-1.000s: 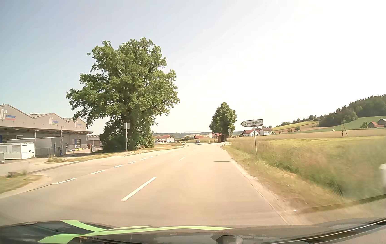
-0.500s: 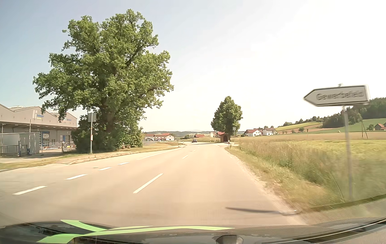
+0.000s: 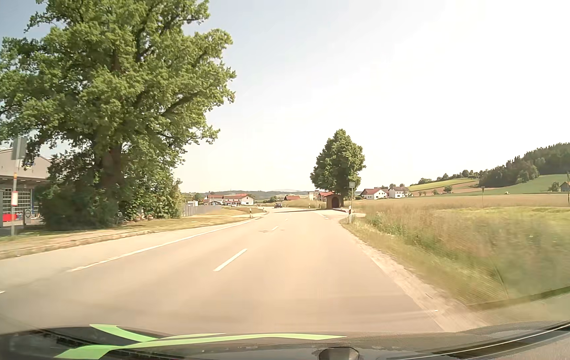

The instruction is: Follow the waypoints while adhering to traffic rules and regulations

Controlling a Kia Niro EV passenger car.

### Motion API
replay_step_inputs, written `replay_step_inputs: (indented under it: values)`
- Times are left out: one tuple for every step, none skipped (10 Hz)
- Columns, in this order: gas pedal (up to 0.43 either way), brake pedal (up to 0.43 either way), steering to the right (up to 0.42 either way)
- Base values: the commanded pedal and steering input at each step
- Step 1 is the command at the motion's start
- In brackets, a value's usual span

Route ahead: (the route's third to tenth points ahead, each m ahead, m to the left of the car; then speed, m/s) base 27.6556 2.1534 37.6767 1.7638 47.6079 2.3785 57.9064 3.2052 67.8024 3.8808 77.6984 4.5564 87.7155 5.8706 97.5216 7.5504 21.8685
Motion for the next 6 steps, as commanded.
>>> replay_step_inputs:
  values:
    - [0.000,0.000,0.001]
    - [0.000,0.000,0.000]
    - [0.000,0.000,0.000]
    - [0.000,0.000,0.000]
    - [0.008,0.000,-0.003]
    - [0.028,0.000,-0.005]
